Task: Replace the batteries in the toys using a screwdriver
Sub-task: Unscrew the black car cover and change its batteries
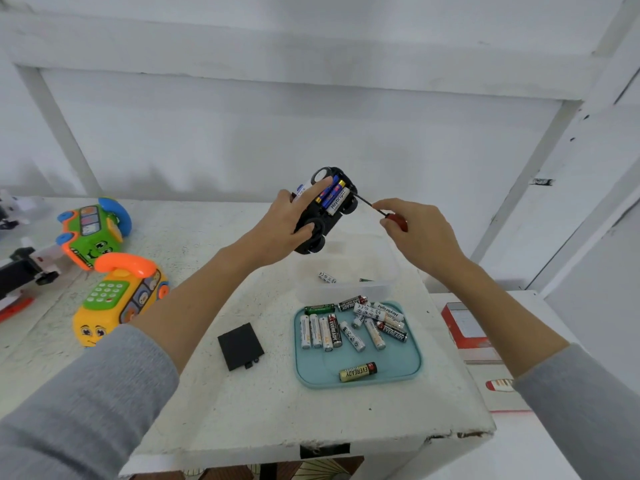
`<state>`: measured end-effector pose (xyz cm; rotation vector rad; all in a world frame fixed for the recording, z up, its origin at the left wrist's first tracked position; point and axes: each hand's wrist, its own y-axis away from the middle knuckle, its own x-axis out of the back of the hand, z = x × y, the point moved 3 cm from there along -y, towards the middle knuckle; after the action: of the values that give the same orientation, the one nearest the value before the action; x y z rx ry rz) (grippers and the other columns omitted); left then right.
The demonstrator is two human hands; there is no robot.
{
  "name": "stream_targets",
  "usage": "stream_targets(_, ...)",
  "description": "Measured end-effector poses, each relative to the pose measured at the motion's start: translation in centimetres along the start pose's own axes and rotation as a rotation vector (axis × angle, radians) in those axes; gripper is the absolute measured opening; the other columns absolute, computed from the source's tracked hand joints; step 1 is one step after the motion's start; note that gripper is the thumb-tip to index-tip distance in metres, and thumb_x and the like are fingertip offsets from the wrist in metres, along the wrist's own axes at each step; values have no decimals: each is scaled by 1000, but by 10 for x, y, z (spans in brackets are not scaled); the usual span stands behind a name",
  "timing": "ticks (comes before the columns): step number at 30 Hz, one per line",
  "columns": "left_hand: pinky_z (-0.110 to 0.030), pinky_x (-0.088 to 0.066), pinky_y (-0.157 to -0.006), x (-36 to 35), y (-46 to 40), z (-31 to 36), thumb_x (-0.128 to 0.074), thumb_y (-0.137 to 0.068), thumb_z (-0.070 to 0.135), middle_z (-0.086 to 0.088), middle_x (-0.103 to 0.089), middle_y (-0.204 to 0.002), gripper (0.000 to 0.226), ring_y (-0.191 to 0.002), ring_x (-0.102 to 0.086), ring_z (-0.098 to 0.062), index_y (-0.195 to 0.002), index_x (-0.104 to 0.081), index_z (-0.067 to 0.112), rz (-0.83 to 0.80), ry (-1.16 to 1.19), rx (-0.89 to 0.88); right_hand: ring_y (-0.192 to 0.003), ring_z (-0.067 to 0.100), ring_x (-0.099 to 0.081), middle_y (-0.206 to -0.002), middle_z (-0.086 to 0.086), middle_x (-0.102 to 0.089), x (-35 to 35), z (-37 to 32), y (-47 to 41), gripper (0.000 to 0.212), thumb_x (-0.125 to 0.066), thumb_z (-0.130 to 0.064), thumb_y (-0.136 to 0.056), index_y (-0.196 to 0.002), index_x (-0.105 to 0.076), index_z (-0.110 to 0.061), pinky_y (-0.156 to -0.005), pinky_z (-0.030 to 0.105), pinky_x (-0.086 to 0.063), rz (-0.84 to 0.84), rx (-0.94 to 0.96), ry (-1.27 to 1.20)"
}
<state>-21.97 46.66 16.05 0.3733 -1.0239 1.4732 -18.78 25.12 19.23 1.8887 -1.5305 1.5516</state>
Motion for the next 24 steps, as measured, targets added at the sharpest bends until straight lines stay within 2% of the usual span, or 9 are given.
stream_targets(5,-32,-37,-84,-2,-3,0,-45,-98,16,-10,-36,-104,68,-87,-42,-28,-137,-6,56,-55,-71,-30,-80,19,-52,-81,-6,-55,2,-1,0,29,-48,-20,-94,-120,-58,-27,-69,28,-41,-14,-3,42)
stream_targets(7,-33,-37,-85,-3,-4,0,-45,-97,15,-11,-36,-104,68,-87,-41,-27,-139,-6,54,-74,-94,-44,-84,22,-55,-81,-5,-56,3,-2,0,29,-47,-20,-94,-121,-58,-26,-71,30,-44,-42,-17,60)
stream_targets(10,-33,-36,-83,-3,-4,0,-44,-97,14,-10,-36,-103,68,-86,-39,-26,-140,-7,51,-89,-118,-56,-90,23,-58,-93,0,-66,5,-2,1,30,-47,-20,-94,-121,-58,-26,-75,31,-46,-67,-38,67)
stream_targets(15,-39,-39,-86,-4,-3,4,-41,-95,21,-13,-37,-104,62,-87,-41,-29,-140,-8,49,-112,-176,-104,-94,23,-58,-101,2,-68,4,1,0,30,-47,-21,-94,-121,-59,-27,-75,30,-45,-87,-52,91)
stream_targets(18,-39,-40,-85,-4,-5,0,-44,-97,17,-12,-37,-104,66,-86,-40,-28,-142,-10,49,-129,-221,-122,-84,21,-56,-87,0,-65,3,4,-1,28,-48,-21,-94,-118,-60,-27,-70,28,-43,-103,-56,114)
stream_targets(21,-36,-39,-82,-5,-8,-6,-44,-97,14,-11,-36,-105,67,-88,-39,-28,-147,-15,46,-154,-291,-133,-76,16,-50,-66,-13,-51,3,7,-3,26,-50,-22,-92,-115,-62,-27,-68,26,-40,-134,-55,103)
stream_targets(24,-36,-37,-79,-7,-11,-10,-44,-95,15,-9,-34,-102,65,-87,-38,-27,-148,-20,45,-167,-338,-154,-66,13,-45,-60,-14,-44,3,11,-4,24,-52,-20,-91,-111,-64,-25,-64,25,-35,-142,-59,61)
